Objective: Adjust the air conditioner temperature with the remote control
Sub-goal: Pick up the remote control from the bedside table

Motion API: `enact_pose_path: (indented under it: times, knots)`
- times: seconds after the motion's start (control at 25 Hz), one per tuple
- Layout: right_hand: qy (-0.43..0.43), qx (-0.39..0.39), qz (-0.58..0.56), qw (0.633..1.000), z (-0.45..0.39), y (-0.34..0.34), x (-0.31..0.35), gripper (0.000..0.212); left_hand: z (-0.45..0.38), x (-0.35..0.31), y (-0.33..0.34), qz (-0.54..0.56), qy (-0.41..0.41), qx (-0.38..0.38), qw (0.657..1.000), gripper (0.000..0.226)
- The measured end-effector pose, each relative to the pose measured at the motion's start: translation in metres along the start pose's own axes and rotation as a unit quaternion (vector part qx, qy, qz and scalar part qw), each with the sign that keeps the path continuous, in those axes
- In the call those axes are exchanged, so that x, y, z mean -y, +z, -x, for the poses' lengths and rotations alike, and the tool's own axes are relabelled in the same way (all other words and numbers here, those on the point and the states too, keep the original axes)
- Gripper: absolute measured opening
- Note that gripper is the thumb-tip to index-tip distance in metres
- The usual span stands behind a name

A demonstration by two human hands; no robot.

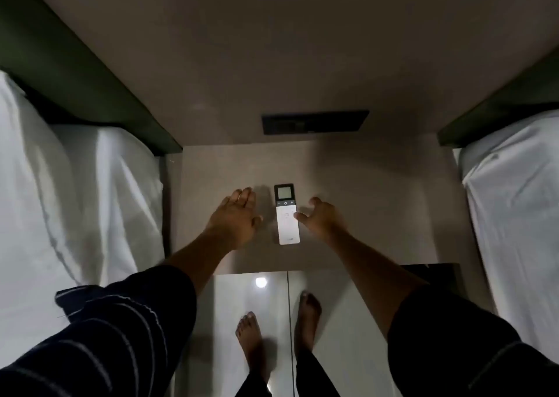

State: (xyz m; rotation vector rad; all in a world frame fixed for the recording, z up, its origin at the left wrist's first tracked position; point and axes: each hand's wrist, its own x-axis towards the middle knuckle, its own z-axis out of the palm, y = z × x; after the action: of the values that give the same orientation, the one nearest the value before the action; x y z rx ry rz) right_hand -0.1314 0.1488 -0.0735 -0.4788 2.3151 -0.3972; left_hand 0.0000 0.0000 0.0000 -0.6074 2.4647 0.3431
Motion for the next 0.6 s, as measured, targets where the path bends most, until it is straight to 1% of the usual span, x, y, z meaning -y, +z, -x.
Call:
enact_pose_path:
  times: [0.04,0.08,0.16,0.24,0.32,0.4,0.48,0.6]
  knots:
    - [-0.004,0.005,-0.008,1.000,-0.014,0.023,0.000,0.076,-0.015,0.004,0.014,0.020,-0.017,0.003,1.000,0.066]
    - [-0.009,-0.009,-0.008,1.000,-0.022,0.041,0.001,0.086,-0.025,0.008,0.025,0.053,-0.037,-0.003,0.998,0.066]
    - [-0.033,-0.030,0.036,0.998,-0.029,0.079,0.004,0.097,-0.038,0.010,0.049,0.091,-0.048,-0.004,0.995,0.066]
    - [-0.046,-0.064,0.098,0.992,-0.041,0.108,0.003,0.094,-0.047,0.010,0.070,0.109,-0.042,-0.009,0.993,0.067]
    - [-0.054,-0.079,0.119,0.988,-0.055,0.115,0.004,0.086,-0.058,0.011,0.075,0.119,-0.053,-0.019,0.991,0.067]
    - [-0.056,-0.066,0.127,0.988,-0.063,0.115,0.004,0.080,-0.068,0.010,0.073,0.138,-0.063,-0.022,0.988,0.068]
    - [-0.048,-0.035,0.120,0.991,-0.060,0.106,0.006,0.076,-0.066,0.006,0.061,0.147,-0.062,-0.021,0.987,0.068]
    - [-0.038,-0.021,0.091,0.995,-0.045,0.082,0.018,0.074,-0.046,0.008,0.037,0.148,-0.044,0.005,0.988,0.068]
